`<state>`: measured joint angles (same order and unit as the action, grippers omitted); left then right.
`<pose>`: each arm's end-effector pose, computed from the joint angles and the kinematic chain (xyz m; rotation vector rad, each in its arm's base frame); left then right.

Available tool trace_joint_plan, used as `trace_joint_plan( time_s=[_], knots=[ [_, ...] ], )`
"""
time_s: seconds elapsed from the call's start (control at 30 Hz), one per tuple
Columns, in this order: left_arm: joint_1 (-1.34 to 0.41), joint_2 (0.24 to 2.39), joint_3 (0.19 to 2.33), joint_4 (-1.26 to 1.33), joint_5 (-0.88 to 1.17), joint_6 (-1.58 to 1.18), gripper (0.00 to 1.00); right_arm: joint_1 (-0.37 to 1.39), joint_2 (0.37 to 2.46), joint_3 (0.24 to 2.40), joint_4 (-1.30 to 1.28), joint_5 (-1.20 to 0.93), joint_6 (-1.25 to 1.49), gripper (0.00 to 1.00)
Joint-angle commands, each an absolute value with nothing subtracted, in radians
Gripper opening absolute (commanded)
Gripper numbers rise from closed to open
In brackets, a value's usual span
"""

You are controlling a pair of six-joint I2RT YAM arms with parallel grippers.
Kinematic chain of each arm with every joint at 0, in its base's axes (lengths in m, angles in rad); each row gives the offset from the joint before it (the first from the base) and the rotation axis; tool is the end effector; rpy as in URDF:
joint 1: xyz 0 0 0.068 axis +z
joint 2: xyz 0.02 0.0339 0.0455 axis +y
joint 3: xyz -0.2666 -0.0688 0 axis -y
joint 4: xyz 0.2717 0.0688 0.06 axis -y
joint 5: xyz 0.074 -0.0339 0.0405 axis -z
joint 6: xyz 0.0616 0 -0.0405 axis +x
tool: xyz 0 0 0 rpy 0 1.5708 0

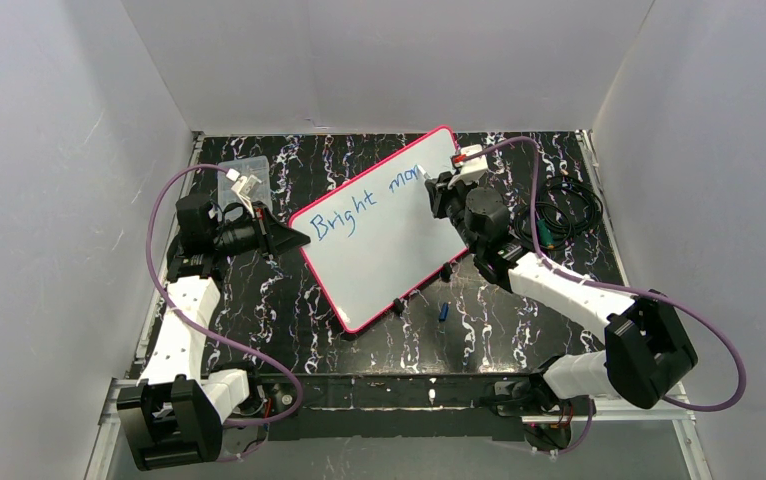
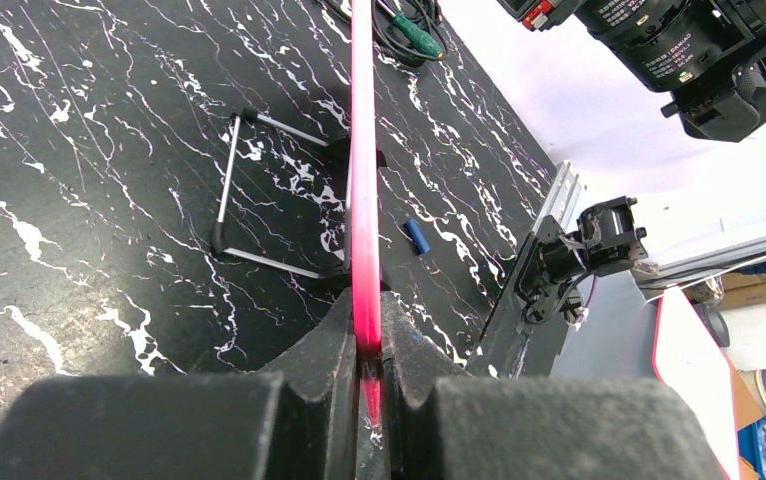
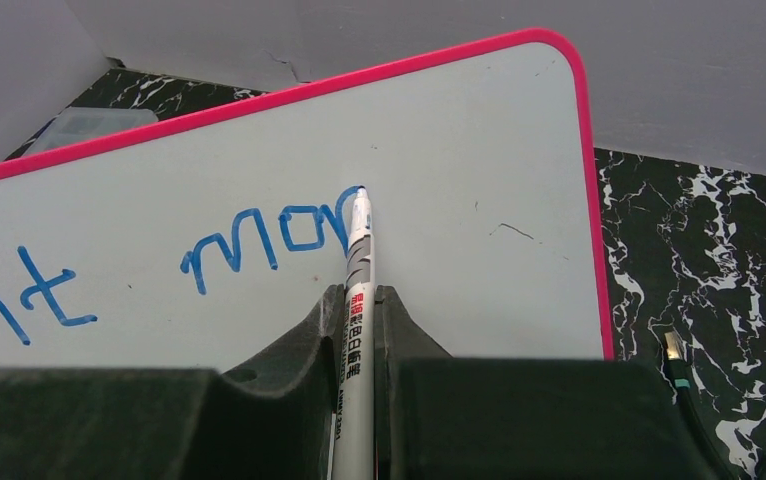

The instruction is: Write a sentence on the whiteboard

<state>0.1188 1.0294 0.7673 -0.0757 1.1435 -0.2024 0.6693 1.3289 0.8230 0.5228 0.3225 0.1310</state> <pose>0.2593 -0.0255 0.2965 0.4885 1.7845 -1.1321 0.2907 0.2051 0.2954 -0.1646 1.5586 0.3810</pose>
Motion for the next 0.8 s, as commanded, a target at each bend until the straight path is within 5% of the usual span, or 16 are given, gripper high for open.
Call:
trace_joint_plan(
  time_s=[0.0, 0.67, 0.7, 0.77],
  knots=[
    [0.122, 0.984, 0.772, -0.025, 1.175, -0.164, 0.00, 0.669, 1.345, 0.850, 0.504, 0.351, 0.127, 0.01],
    [0.122, 0.979, 0.772, -0.020, 1.178, -0.167, 0.00, 0.669, 1.297, 0.757, 0.482, 0.330, 0.157, 0.01],
    [0.123, 0.979, 0.772, -0.019, 1.178, -0.167, 0.00, 0.668, 1.132, 0.755, 0.482, 0.330, 0.158, 0.01],
    [0.123, 0.979, 0.771, -0.018, 1.178, -0.168, 0.00, 0.669, 1.290, 0.753, 0.480, 0.331, 0.158, 0.01]
  ],
)
